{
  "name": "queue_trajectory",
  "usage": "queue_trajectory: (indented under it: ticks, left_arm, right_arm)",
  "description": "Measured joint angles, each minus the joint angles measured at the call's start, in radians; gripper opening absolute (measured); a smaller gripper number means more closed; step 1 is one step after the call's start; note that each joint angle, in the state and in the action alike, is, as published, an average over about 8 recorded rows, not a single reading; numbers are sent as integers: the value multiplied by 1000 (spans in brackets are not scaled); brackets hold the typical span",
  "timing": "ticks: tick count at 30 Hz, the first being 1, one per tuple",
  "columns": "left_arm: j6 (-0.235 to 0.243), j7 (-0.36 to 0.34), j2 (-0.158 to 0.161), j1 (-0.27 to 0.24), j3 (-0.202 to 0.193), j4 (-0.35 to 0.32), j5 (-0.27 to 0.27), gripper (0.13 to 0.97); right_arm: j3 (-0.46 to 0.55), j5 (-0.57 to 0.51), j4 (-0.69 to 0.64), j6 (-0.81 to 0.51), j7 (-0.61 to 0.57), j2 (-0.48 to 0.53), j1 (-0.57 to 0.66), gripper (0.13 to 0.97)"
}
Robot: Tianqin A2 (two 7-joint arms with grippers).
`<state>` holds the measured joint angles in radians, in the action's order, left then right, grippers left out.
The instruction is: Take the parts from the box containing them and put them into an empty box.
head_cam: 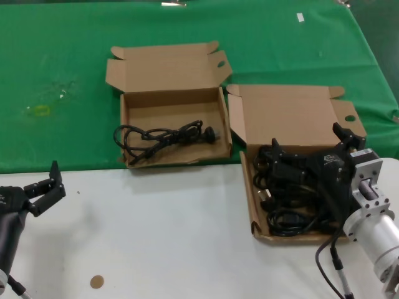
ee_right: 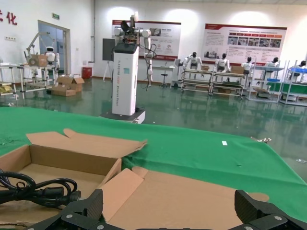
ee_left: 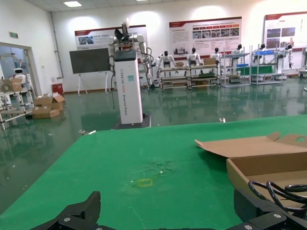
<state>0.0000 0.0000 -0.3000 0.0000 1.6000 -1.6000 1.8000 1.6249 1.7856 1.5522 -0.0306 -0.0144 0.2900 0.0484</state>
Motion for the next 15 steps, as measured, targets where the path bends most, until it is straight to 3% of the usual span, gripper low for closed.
queue_trajectory:
  ticks: [15]
  left_arm:
    - [0,0,0,0,0,0,0,966]
  right_arm:
    - [0,0,0,0,0,0,0,966]
